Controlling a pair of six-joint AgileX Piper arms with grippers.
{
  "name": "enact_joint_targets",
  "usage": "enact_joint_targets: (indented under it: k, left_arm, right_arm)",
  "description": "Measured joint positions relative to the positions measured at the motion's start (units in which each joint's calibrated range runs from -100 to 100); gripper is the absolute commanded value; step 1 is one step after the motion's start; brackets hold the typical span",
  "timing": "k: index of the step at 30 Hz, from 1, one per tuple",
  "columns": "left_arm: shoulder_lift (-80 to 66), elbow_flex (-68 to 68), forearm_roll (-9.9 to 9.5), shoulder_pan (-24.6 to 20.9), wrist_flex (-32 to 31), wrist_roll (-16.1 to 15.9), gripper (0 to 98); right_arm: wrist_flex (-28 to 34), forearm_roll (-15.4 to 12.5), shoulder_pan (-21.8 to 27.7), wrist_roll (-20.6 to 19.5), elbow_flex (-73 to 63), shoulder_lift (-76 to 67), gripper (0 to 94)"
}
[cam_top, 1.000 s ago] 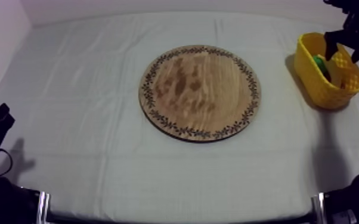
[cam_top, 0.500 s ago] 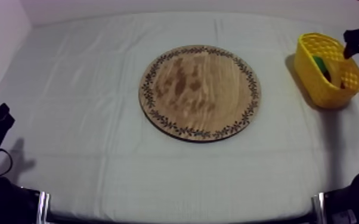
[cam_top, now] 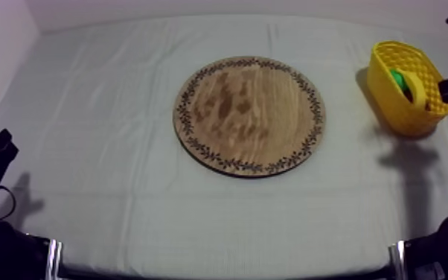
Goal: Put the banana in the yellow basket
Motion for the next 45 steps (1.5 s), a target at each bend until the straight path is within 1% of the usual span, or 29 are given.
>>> enact_joint_targets:
  k: [6,9,13,16,21,24,25,28,31,33,37,39,42,45]
  left_arm:
    - [0.0,0.0,0.00,0.0,0.0,0.0,0.1]
    - [0.0,0.0,0.00,0.0,0.0,0.0,0.1]
    - [0.0,0.0,0.00,0.0,0.0,0.0,0.1]
    - [0.0,0.0,0.00,0.0,0.0,0.0,0.1]
    - [0.0,0.0,0.00,0.0,0.0,0.0,0.1]
    - [0.0,0.0,0.00,0.0,0.0,0.0,0.1]
    - [0.0,0.0,0.00,0.0,0.0,0.0,0.1]
    - [0.0,0.0,0.00,0.0,0.0,0.0,0.1]
    - [0.0,0.0,0.00,0.0,0.0,0.0,0.1]
    - [0.0,0.0,0.00,0.0,0.0,0.0,0.1]
    - [0.0,0.0,0.00,0.0,0.0,0.0,0.1]
    - [0.0,0.0,0.00,0.0,0.0,0.0,0.1]
    - [0.0,0.0,0.00,0.0,0.0,0.0,0.1]
    - [0.0,0.0,0.00,0.0,0.0,0.0,0.1]
  right_arm:
    - [-3.4,-3.7,0.9,4.2,8.4,-9.0,3.8]
    - [-5.3,-5.9,1.7,6.4,13.2,-14.1,1.7]
    - [-6.3,-8.5,2.0,9.0,19.1,-20.5,0.8]
    - [-9.1,-9.7,2.1,9.5,23.4,-25.3,0.7]
    - [-11.8,-11.7,2.2,7.4,30.0,-33.5,0.6]
    - [-13.0,-13.3,2.7,7.6,33.9,-38.4,0.5]
    - [-13.8,-13.5,2.7,8.0,35.3,-39.7,0.4]
    - [-14.5,-12.3,2.2,8.5,38.4,-44.6,0.4]
    - [-14.7,-10.3,0.7,7.5,40.3,-49.9,0.3]
    - [-15.4,-9.2,-0.7,5.7,41.1,-53.5,0.3]
    - [-17.9,-5.6,-3.3,1.0,43.1,-59.4,0.4]
    - [-20.2,-4.0,-4.5,-1.2,44.3,-62.0,0.4]
    - [-22.8,-2.0,-5.5,-4.1,45.7,-64.6,0.4]
    - [-24.0,-1.0,-6.1,-5.9,46.1,-65.1,0.4]
